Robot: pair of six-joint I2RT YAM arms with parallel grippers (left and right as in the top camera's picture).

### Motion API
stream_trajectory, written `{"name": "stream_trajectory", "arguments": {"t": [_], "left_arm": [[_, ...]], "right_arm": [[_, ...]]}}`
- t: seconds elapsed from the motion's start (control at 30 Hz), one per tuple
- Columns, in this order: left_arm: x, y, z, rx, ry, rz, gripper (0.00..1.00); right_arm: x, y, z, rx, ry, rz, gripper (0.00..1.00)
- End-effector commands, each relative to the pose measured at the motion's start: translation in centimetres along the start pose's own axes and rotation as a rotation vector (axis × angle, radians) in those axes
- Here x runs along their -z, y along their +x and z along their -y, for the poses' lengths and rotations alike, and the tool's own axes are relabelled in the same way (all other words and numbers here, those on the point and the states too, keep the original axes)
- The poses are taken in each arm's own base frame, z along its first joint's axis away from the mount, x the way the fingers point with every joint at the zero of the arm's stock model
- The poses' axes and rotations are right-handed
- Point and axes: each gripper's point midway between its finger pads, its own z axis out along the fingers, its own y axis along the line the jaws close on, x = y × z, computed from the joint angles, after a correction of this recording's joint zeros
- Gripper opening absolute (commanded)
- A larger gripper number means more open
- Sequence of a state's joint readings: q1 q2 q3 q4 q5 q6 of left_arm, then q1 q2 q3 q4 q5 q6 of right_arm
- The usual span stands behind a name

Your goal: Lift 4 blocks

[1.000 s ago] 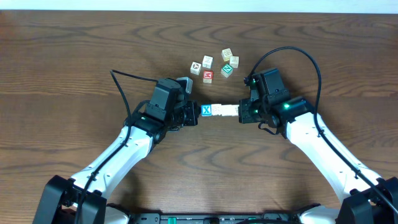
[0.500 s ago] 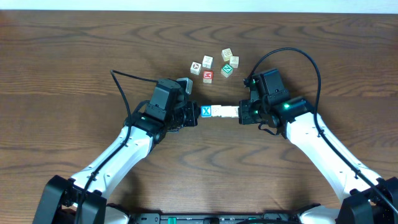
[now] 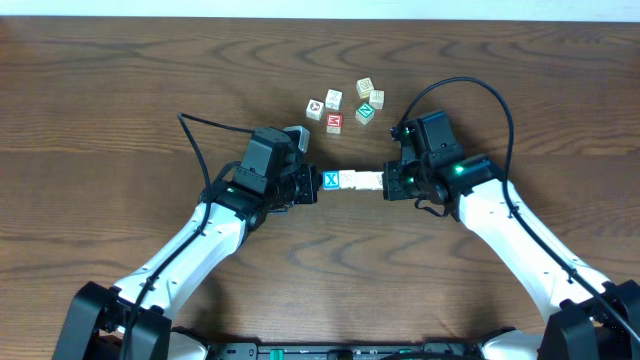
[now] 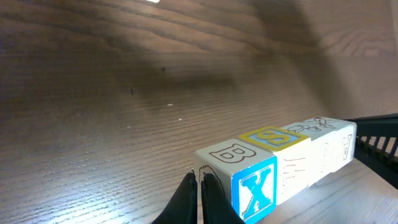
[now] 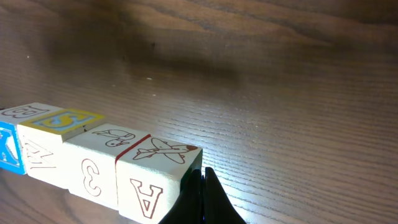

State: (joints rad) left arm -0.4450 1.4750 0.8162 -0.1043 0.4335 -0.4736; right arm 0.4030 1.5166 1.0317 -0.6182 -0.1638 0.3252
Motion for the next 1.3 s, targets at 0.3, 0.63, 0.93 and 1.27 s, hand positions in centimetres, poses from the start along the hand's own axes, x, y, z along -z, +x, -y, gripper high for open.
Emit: {"name": "stream_trajectory", "arguments": {"t": [0.3,0.63,0.93,1.27], "left_arm": [[0.1,0.3,5.5,-0.072,0.188,-0.062,0.07],[-0.1,0.7,5.5,-0.073,0.186,-0.075,0.07],[-0.5,1.2,5.7,-0.084,0.170,-0.082,0.07],[-1.8,2.1,4.6,-0.061,0.145,-0.122,0.07]], "right_arm": [[0.9,0.1,-6.1,0.055,-0.254,-0.038,0.01],[0.6,0.2,-6.0,0.052,-0.250,-0.047,0.01],[0.0,0.5,-5.8,0.046,-0.243,-0.067,0.01],[-0.1,0.5,-5.7,0.045,-0.235,-0.065,0.01]]}}
